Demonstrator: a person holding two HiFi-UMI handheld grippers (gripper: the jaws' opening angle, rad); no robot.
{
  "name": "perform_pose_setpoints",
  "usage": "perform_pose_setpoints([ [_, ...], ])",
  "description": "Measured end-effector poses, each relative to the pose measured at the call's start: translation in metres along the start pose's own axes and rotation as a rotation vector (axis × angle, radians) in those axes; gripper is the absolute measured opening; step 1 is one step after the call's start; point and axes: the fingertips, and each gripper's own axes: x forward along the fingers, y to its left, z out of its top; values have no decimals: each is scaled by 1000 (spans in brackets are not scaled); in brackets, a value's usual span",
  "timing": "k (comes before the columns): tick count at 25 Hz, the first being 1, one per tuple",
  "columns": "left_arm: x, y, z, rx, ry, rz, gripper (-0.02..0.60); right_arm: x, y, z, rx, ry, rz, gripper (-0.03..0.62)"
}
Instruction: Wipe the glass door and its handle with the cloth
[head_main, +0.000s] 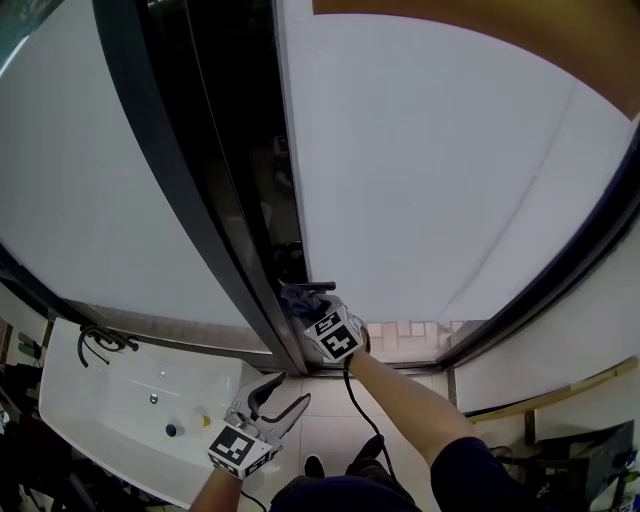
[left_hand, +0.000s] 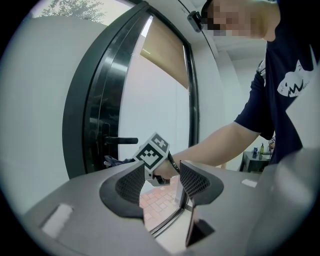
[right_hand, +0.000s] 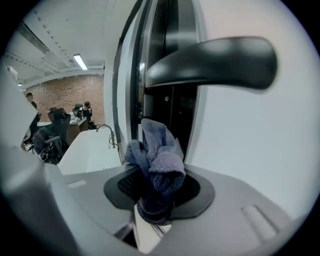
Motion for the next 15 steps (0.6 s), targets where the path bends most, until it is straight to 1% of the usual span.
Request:
perform_pose_setpoints([
  [1, -1, 0, -1, 0, -4, -2, 216, -4, -2, -4, 26, -33, -8, 140],
  [3, -3, 1, -4, 0, -8, -1, 216, -15, -4, 4, 86, -124, -17, 140],
  [6, -5, 3, -5, -2, 7, 7, 216, -23, -8, 37, 147, -236, -10, 140],
  [8, -5, 0, -2, -3, -2, 5, 216, -20, -6, 57, 188, -281, 1, 141],
  [11, -4, -4, -1, 5, -9, 1, 216, -7, 0, 71, 202, -289, -7, 141],
  [15, -9, -1, -1, -1, 10, 24, 216, 2, 6, 69, 99, -242, -28, 141],
])
